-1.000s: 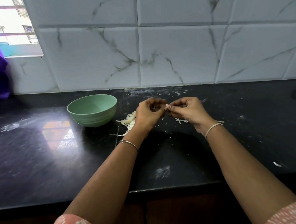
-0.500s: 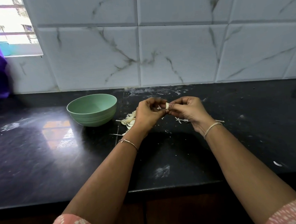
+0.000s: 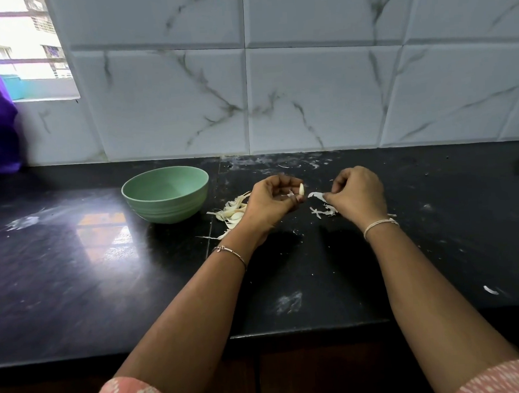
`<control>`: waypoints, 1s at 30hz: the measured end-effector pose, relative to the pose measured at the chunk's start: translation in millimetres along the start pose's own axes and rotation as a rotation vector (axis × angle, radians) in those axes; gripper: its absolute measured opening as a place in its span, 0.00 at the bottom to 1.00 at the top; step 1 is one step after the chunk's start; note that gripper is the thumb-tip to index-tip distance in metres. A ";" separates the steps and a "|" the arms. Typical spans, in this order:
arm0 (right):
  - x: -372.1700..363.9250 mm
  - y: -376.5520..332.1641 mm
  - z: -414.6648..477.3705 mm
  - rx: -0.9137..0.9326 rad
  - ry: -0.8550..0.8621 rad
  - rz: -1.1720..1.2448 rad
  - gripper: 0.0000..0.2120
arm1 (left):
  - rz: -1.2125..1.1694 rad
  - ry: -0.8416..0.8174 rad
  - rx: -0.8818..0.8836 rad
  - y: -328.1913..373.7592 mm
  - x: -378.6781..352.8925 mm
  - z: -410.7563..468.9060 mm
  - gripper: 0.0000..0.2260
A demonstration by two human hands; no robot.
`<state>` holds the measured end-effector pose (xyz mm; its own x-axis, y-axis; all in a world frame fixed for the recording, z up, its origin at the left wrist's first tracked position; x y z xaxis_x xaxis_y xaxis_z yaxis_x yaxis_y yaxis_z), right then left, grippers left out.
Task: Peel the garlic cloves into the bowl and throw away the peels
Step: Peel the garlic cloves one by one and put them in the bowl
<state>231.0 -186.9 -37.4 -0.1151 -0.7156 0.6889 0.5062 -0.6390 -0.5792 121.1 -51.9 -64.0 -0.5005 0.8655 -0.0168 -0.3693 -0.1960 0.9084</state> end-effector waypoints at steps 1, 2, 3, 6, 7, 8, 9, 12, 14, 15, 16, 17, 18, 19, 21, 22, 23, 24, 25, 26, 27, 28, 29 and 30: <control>-0.6 -1.1 0.2 -0.012 -0.012 0.077 0.14 | 0.008 0.003 0.000 0.3 0.2 0.2 0.12; -2.8 -2.3 -0.4 -0.039 -0.059 0.214 0.13 | 0.019 0.007 -0.004 1.0 0.1 0.2 0.12; -6.0 -4.5 -2.4 -0.086 -0.141 0.386 0.10 | 0.034 0.013 -0.012 1.5 0.3 0.7 0.12; -20.8 -13.9 -13.1 -0.292 -0.484 0.835 0.04 | 0.108 0.037 -0.060 2.6 2.1 2.2 0.12; -24.4 -16.5 -16.5 -0.345 -0.570 0.910 0.02 | 0.145 0.044 -0.079 3.0 2.5 2.6 0.12; -26.2 -18.8 -19.2 -0.375 -0.629 0.953 0.01 | 0.184 0.048 -0.096 3.6 2.7 2.6 0.11; -27.5 -19.9 -20.6 -0.392 -0.662 0.979 0.01 | 0.216 0.052 -0.112 4.5 2.7 2.4 0.11; -30.2 -20.2 -22.5 -0.436 -0.693 1.082 0.01 | 0.263 0.078 -0.142 8.8 2.6 0.8 0.10; -30.9 -21.2 -23.4 -0.453 -0.720 1.161 0.01 | 0.264 0.094 -0.148 10.9 2.9 -0.1 0.10; -31.0 -22.1 -23.9 -0.456 -0.734 1.188 0.02 | 0.263 0.099 -0.151 11.7 3.2 -0.3 0.11; -31.0 -22.8 -24.3 -0.459 -0.744 1.209 0.02 | 0.260 0.101 -0.151 12.3 3.5 -0.5 0.11; -31.3 -23.1 -24.6 -0.465 -0.752 1.228 0.03 | 0.256 0.099 -0.152 12.7 3.5 -0.5 0.12; -31.7 -23.4 -24.8 -0.472 -0.757 1.244 0.03 | 0.255 0.097 -0.151 12.9 3.6 -0.8 0.12; -31.7 -23.6 -24.9 -0.478 -0.759 1.258 0.03 | 0.257 0.096 -0.150 12.9 3.5 -1.0 0.13; -32.0 -23.6 -24.9 -0.490 -0.753 1.281 0.03 | 0.257 0.095 -0.152 13.5 3.3 -2.1 0.14; -32.4 -23.2 -24.6 -0.492 -0.748 1.287 0.03 | 0.255 0.095 -0.154 14.3 3.1 -2.8 0.14; -32.8 -23.0 -24.4 -0.490 -0.746 1.290 0.03 | 0.257 0.096 -0.156 15.1 2.9 -3.5 0.14; -33.0 -23.2 -24.4 -0.485 -0.744 1.291 0.03 | 0.261 0.096 -0.158 16.2 2.6 -4.2 0.14; -33.3 -23.3 -24.4 -0.479 -0.744 1.291 0.03 | 0.264 0.096 -0.158 17.0 2.4 -4.6 0.14; -33.4 -23.5 -24.4 -0.474 -0.743 1.293 0.03 | 0.260 0.096 -0.157 17.7 2.2 -4.9 0.14; -33.3 -23.8 -24.4 -0.471 -0.741 1.296 0.04 | 0.255 0.096 -0.155 18.0 2.2 -5.0 0.14; -33.2 -24.2 -24.7 -0.471 -0.739 1.299 0.04 | 0.250 0.097 -0.156 18.2 2.1 -5.2 0.15; -33.1 -24.5 -24.9 -0.474 -0.736 1.302 0.04 | 0.245 0.097 -0.156 18.1 1.9 -5.2 0.15; -33.4 -24.6 -25.1 -0.480 -0.734 1.305 0.04 | 0.240 0.095 -0.156 18.2 1.6 -5.5 0.15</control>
<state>201.0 -154.4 -57.1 0.6638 -0.6275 -0.4069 -0.4033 0.1578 -0.9014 109.2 -56.6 -49.8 -0.6566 0.7403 0.1443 -0.3443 -0.4644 0.8160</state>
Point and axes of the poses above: each hand's wrist, its own z-axis towards the middle knuckle, its own x-axis out of the back of the hand, y = z × x, the point moved 5 cm from there along z, towards the middle knuckle, and after that the axes turned 7 degrees about -x, right-handed, at the moved point
